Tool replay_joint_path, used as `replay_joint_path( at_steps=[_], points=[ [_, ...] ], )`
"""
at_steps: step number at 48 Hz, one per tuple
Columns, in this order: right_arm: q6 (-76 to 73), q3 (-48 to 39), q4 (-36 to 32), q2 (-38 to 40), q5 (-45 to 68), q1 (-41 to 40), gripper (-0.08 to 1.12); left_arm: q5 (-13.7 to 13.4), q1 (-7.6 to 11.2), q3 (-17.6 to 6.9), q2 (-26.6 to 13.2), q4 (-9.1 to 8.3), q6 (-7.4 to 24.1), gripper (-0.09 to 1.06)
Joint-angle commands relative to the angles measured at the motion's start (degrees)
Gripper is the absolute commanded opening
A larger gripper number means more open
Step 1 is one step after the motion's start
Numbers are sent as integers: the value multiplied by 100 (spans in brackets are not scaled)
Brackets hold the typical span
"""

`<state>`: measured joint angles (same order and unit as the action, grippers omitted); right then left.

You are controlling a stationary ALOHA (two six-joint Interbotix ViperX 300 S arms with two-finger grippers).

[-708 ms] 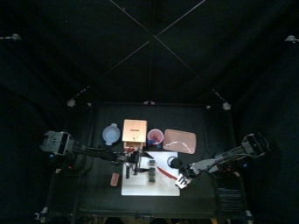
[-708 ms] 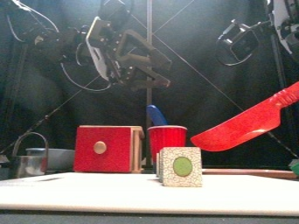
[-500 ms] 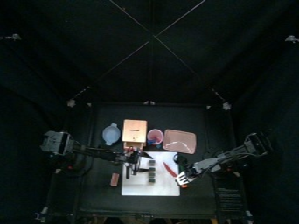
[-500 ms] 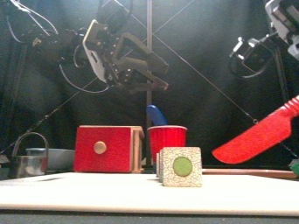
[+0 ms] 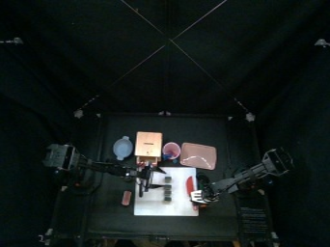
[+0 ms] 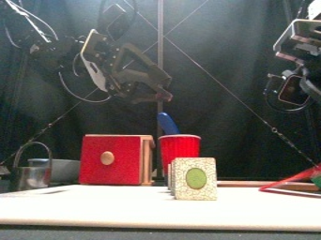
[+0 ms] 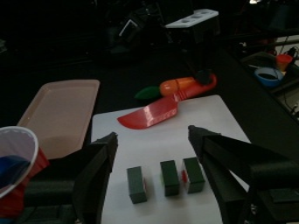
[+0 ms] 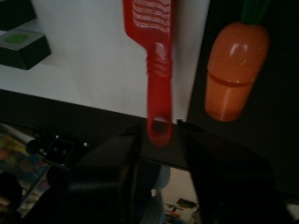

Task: Place sushi on board then cut the sushi with the knife then place the pieces on the plate
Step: Place the 4 sushi pieces on the plate

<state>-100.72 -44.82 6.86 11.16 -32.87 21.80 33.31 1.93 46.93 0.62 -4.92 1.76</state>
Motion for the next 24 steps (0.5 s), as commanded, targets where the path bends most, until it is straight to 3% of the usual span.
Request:
replay_joint_path(
  at_steps=[1, 4, 15, 24],
  points=[
    [26, 255, -308, 97, -290, -26, 94, 53, -18, -79, 123, -18, 18, 96],
    [53, 352, -589, 123, -369, -53, 93, 53, -18, -88, 141, -18, 18, 96],
    [1415, 782, -2593, 70, -264, -659, 93, 53, -18, -62, 325, 88, 18, 96],
    [3797, 896, -2786, 18, -114, -1301, 93, 53, -114, 79, 606, 431, 18, 96]
  ],
)
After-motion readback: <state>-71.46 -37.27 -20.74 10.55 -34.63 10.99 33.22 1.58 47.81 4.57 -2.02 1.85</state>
